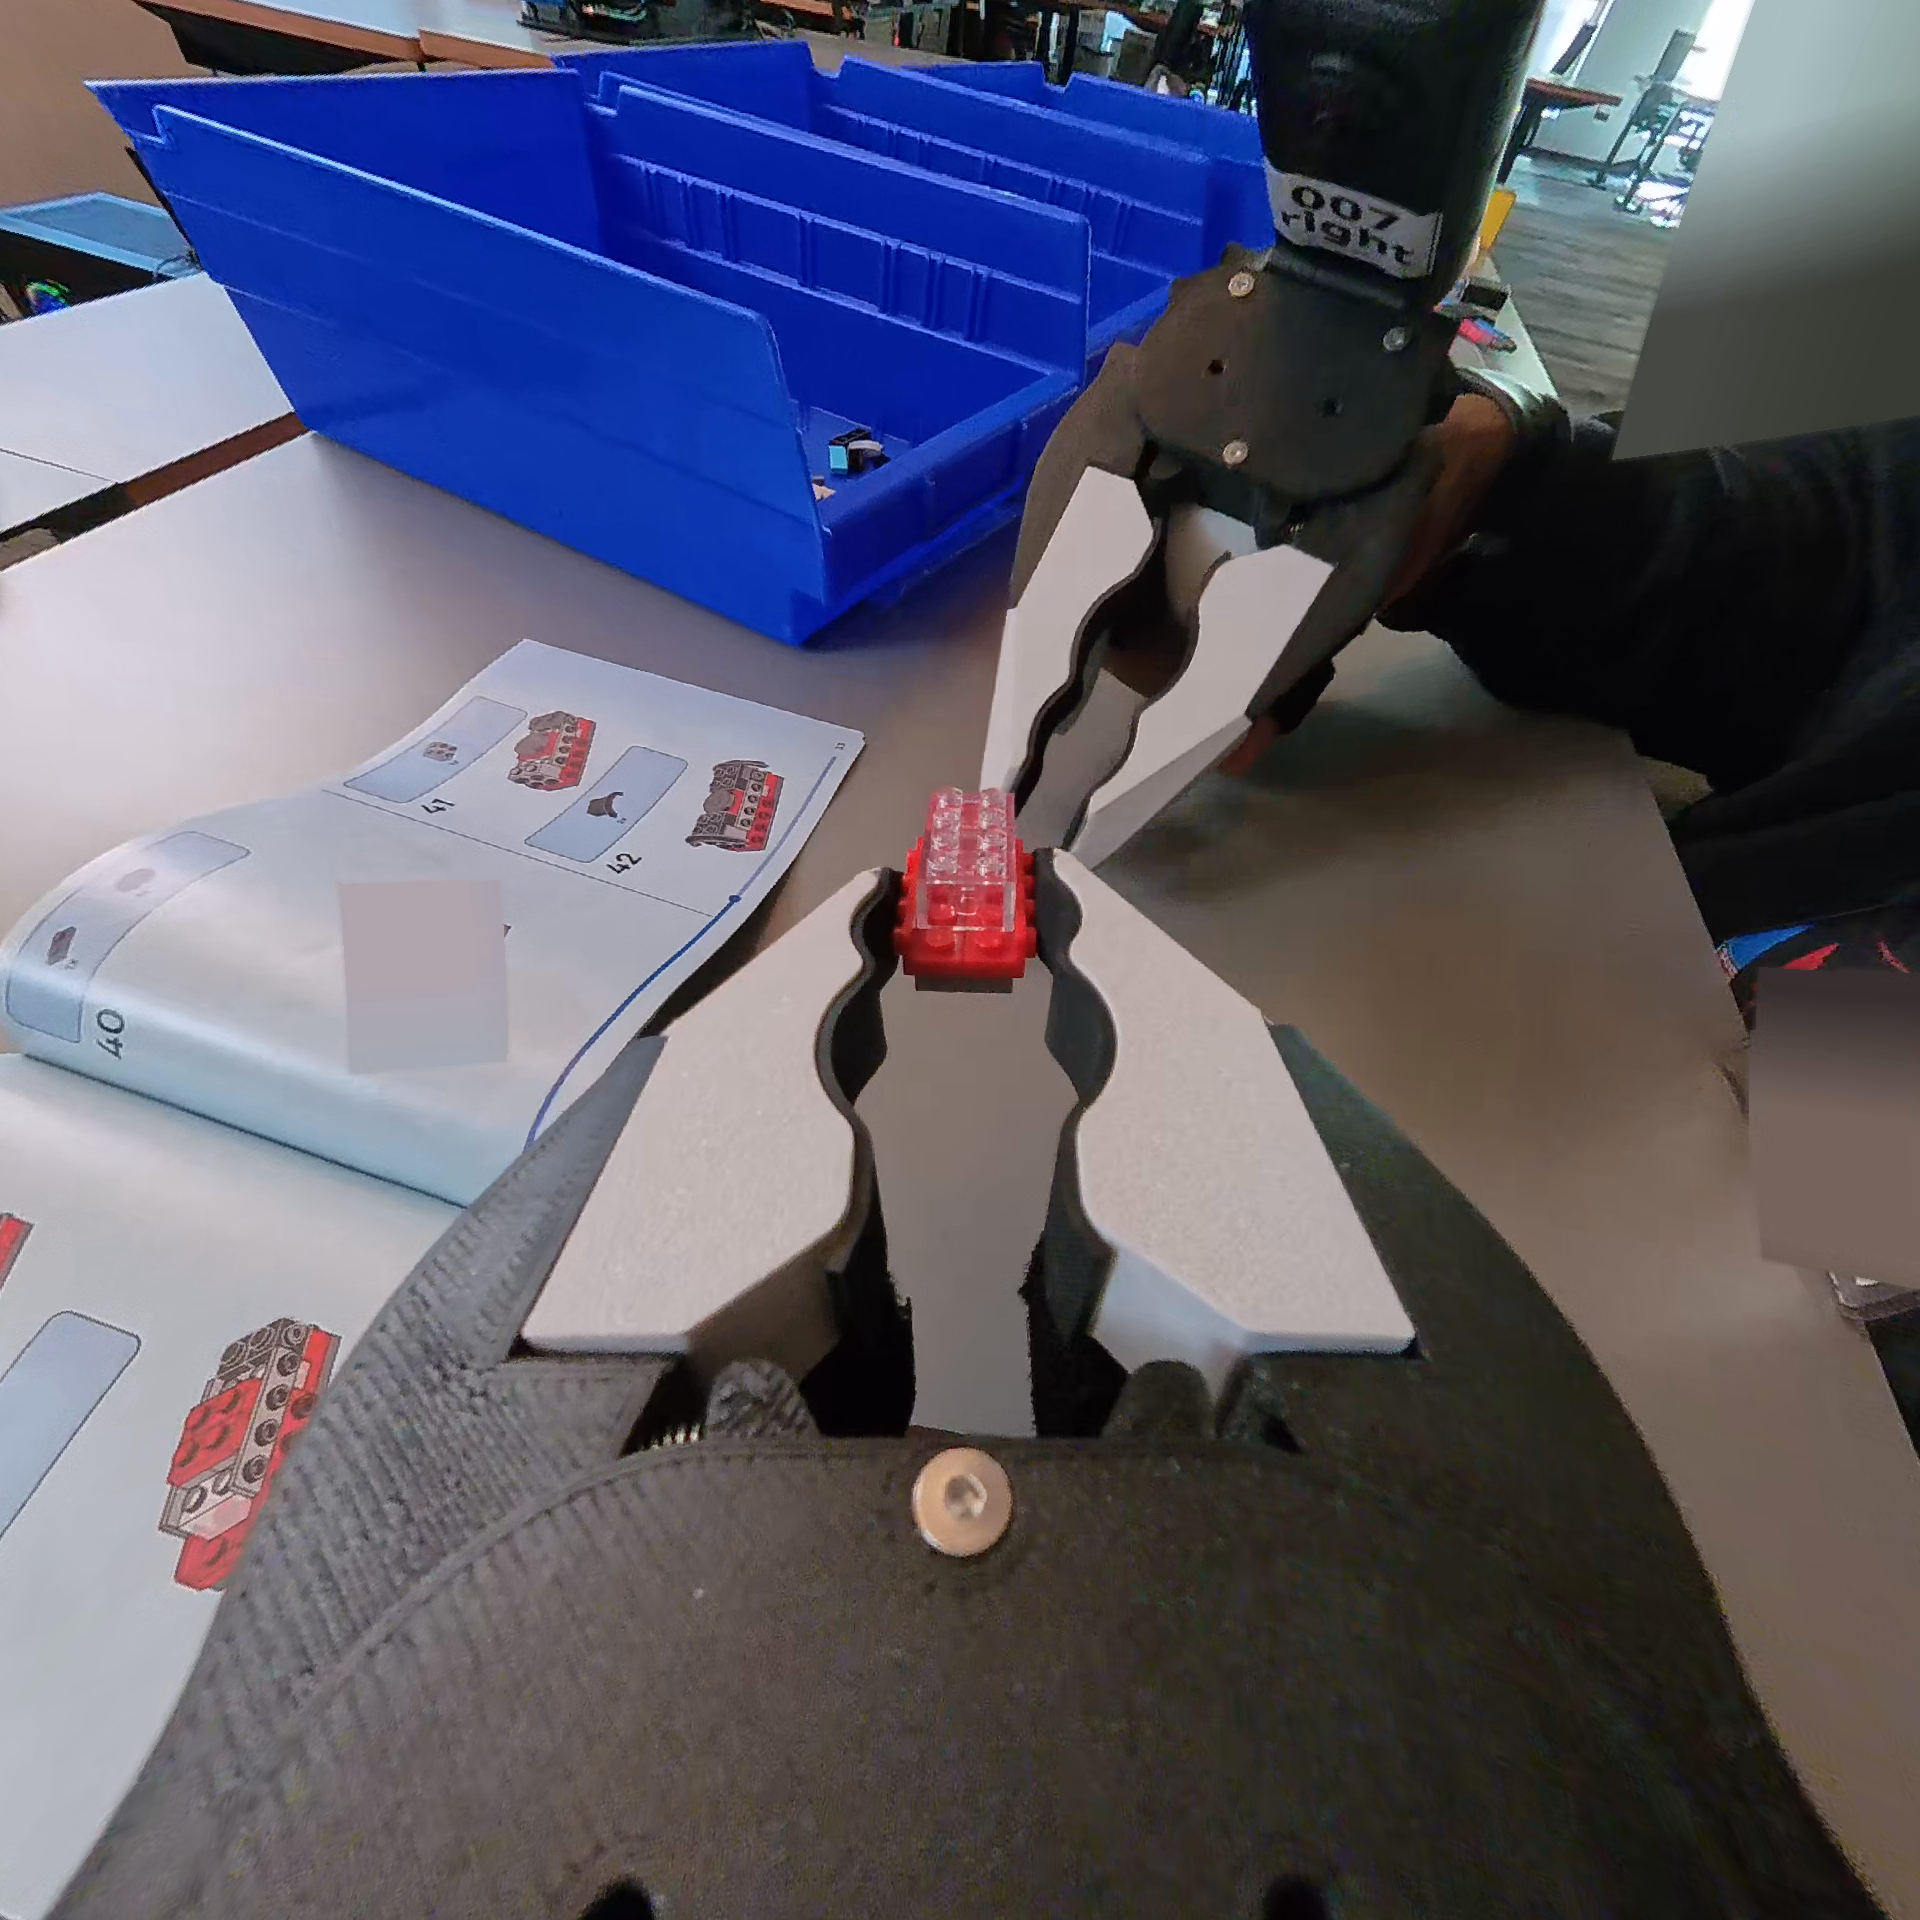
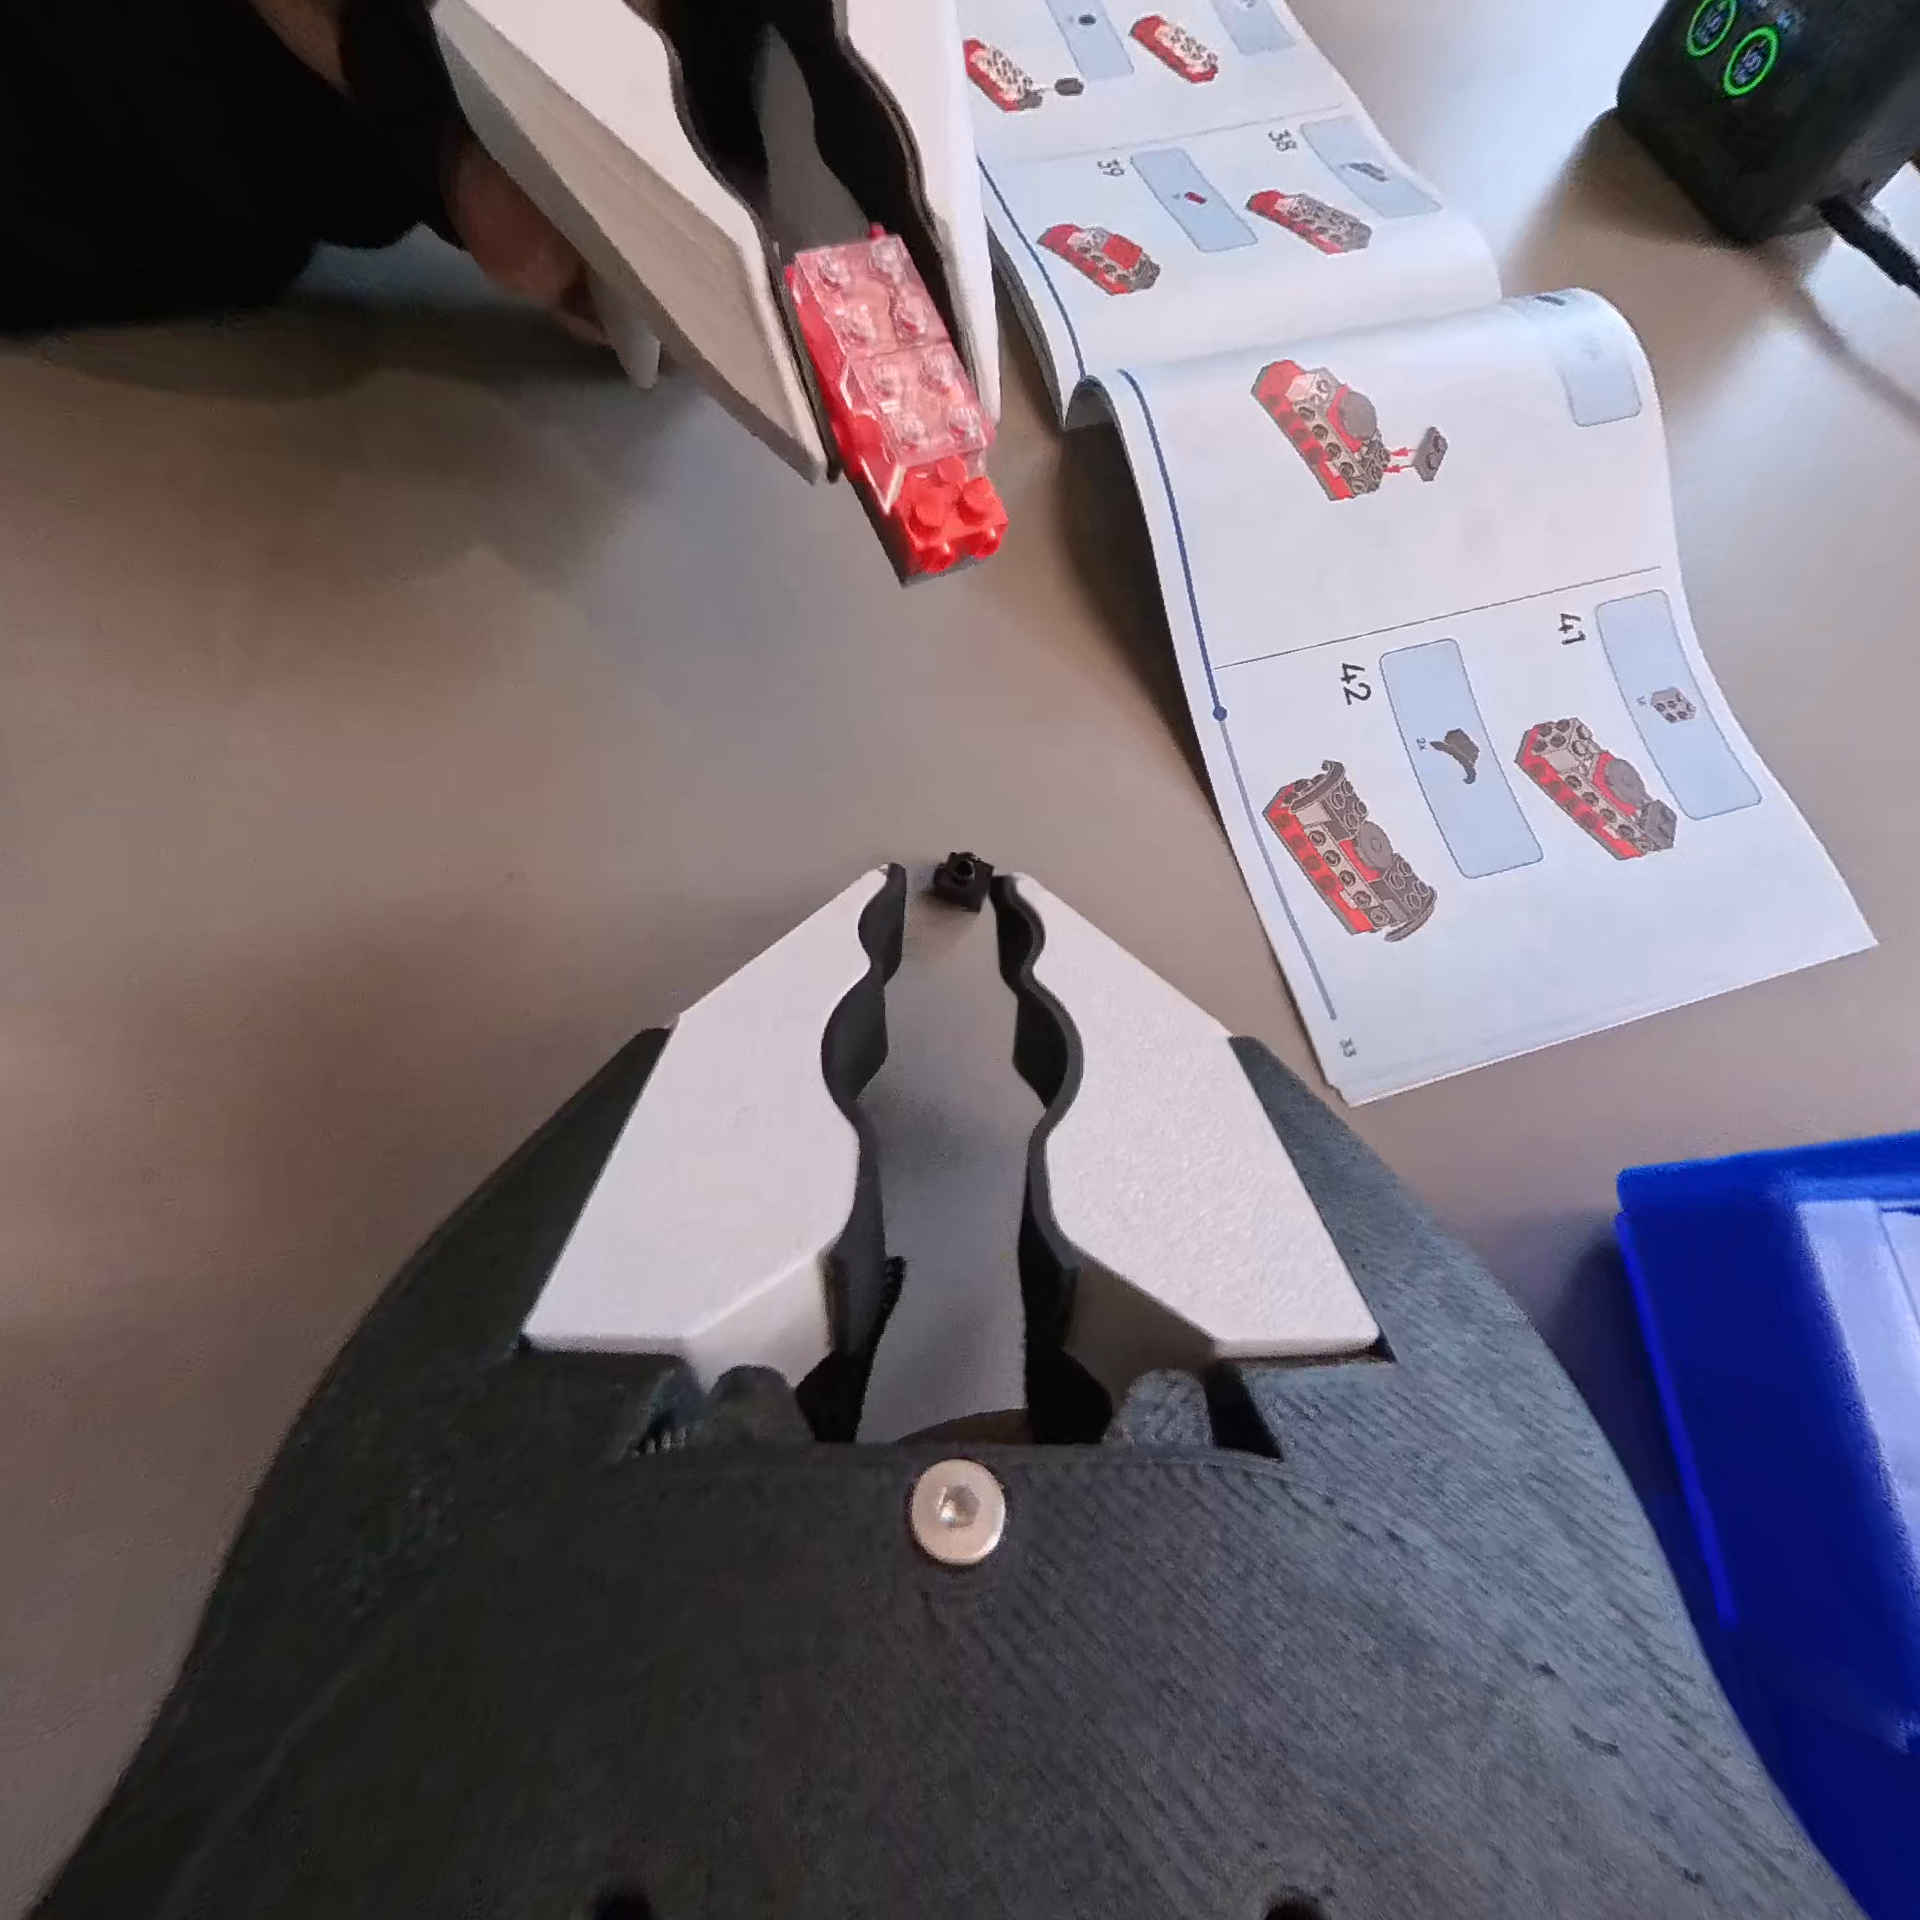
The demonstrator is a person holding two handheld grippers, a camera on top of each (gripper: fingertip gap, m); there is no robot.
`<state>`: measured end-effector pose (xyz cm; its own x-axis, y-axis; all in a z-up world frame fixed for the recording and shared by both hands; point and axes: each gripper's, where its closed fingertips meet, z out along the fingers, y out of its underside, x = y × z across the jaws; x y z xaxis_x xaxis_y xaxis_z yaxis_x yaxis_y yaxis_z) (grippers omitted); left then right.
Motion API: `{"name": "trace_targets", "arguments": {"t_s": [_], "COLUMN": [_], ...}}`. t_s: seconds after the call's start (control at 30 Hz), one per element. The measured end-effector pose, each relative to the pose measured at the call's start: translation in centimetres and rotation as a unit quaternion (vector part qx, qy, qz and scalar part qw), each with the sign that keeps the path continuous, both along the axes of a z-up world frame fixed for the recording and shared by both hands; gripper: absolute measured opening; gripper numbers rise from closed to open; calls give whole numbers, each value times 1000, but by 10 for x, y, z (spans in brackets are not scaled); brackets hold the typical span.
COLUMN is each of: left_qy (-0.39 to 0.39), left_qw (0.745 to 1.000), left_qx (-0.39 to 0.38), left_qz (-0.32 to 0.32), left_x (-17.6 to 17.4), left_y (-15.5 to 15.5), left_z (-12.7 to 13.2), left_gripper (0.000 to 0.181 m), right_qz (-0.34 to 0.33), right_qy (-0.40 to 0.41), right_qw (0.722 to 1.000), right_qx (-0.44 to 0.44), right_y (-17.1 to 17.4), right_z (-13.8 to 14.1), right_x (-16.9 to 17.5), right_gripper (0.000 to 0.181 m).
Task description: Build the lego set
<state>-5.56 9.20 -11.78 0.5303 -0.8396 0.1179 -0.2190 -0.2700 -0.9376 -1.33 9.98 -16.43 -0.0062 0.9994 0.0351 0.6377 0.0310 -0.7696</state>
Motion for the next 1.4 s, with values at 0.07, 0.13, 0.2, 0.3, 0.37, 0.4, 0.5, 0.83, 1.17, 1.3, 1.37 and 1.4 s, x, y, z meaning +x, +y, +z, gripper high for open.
{"name": "trace_targets", "arguments": {"t_s": [0.07,0.13,0.2,0.3,0.37,0.4,0.5,0.83,1.17,1.3,1.37,1.4], "left_qy": [2,3,4,5,6,7,5,-30,-51,-55,-52,-50], "left_qw": [1000,1000,1000,1000,1000,1000,1000,995,986,984,982,982], "left_qx": [0,1,1,3,5,6,12,93,156,167,174,178], "left_qz": [-1,-2,-4,-7,-8,-9,-12,4,31,40,45,47], "left_x": [0,1,1,2,2,2,4,5,5,3,3,3], "left_y": [0,-1,-1,-2,-3,-3,-4,0,3,5,6,6], "left_z": [-1,-1,-1,-1,-1,-1,1,23,38,41,41,41], "left_gripper": [27,27,27,27,27,27,27,27,27,27,27,27], "right_qz": [-1,-3,-3,-7,-9,-13,-34,-75,-80,-80,-82,-83], "right_qy": [-7,-13,-22,-45,-46,-43,-1,291,336,343,344,345], "right_qw": [1000,1000,999,998,999,999,999,869,805,796,795,794], "right_qx": [10,18,23,31,27,21,-34,-393,-483,-492,-493,-495], "right_y": [1,2,3,5,5,6,9,8,8,8,8,8], "right_z": [-2,-3,-6,-13,-14,-13,-1,92,104,107,106,107], "right_x": [-2,-5,-8,-10,-9,-9,-9,-27,-34,-34,-34,-34], "right_gripper": [21,22,20,14,13,13,13,12,12,12,12,12]}}
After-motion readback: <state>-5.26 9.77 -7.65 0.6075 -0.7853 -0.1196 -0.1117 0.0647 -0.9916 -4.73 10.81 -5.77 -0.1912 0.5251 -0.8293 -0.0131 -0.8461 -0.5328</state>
